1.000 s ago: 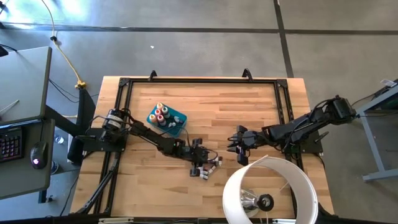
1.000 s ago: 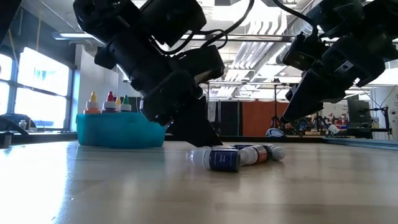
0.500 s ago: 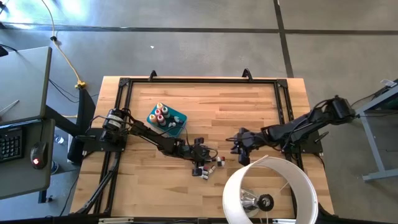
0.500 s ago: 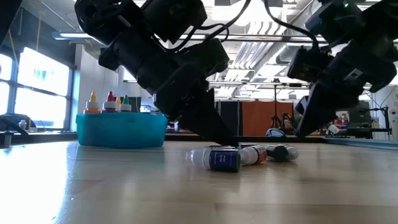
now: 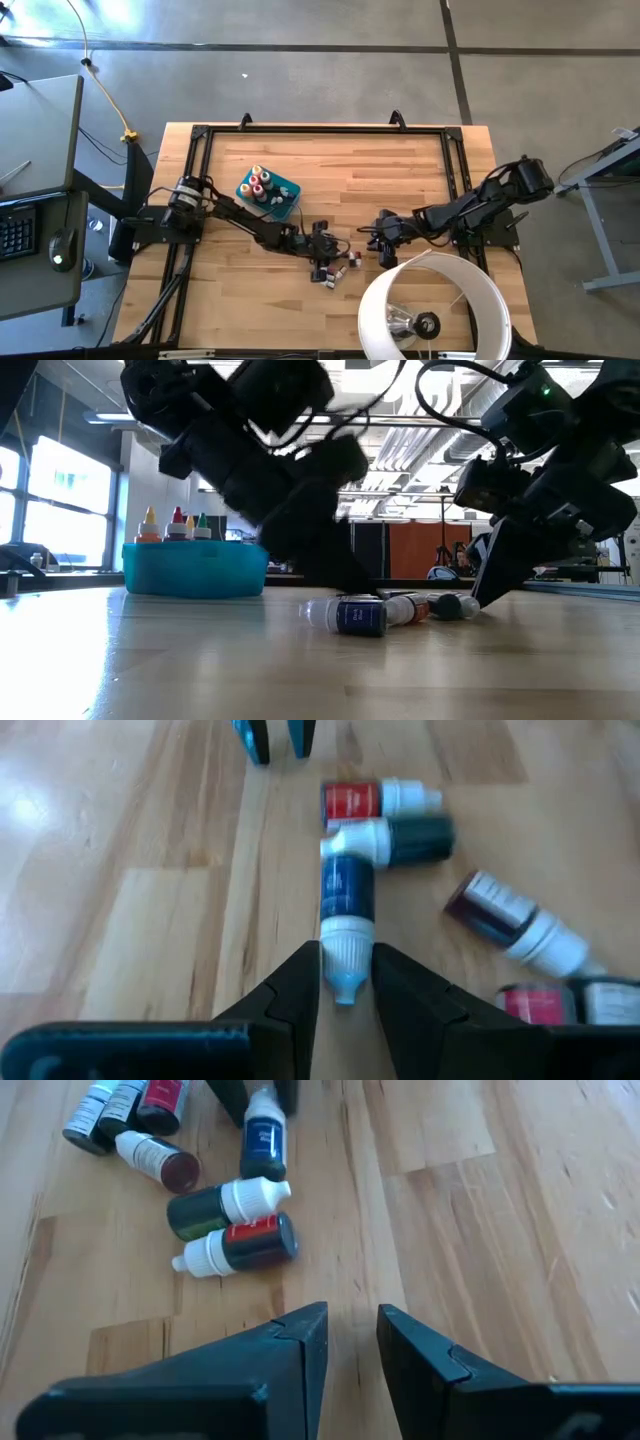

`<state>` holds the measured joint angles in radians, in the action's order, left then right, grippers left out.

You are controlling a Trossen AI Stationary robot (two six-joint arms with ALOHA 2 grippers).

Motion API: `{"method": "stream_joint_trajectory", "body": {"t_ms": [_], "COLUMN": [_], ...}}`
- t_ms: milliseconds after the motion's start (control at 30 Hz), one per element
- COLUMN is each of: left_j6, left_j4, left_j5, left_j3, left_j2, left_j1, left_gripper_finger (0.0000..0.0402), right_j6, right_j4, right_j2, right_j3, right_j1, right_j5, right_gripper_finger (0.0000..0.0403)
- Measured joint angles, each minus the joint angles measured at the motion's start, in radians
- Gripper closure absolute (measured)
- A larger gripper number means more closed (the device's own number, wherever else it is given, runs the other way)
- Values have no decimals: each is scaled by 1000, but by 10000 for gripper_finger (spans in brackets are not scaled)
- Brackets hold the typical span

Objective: Pick & Place food coloring
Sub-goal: Put the small blue food coloring bottle into the blue bin

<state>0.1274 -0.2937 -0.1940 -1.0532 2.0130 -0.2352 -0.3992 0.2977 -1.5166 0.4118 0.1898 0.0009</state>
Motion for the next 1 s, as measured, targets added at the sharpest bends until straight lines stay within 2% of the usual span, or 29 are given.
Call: {"method": "stream_joint_trajectory", "body": {"t_ms": [300,533,767,867,1000], "left_j6": [0,-42,-58,-67,-72], "left_j4": [-70,-102,-86,-43,96], "left_j5": [-46,-69,-191,-278,-433], "left_j3": [-2,0,0,1,0], "left_j2": [40,44,40,12,-81], "left_j1": [-1,0,1,0,0], "left_gripper_finger": [294,298,350,366,367], "right_j6": [21,22,22,23,25], "right_j4": [18,21,21,21,21], "right_j2": [-2,-2,-2,-2,-2], "right_j3": [0,-1,-1,-1,-2], "right_j1": [0,0,0,0,0], "right_j5": [-7,-8,-8,13,26], "right_gripper_finger": [318,318,318,318,318]}}
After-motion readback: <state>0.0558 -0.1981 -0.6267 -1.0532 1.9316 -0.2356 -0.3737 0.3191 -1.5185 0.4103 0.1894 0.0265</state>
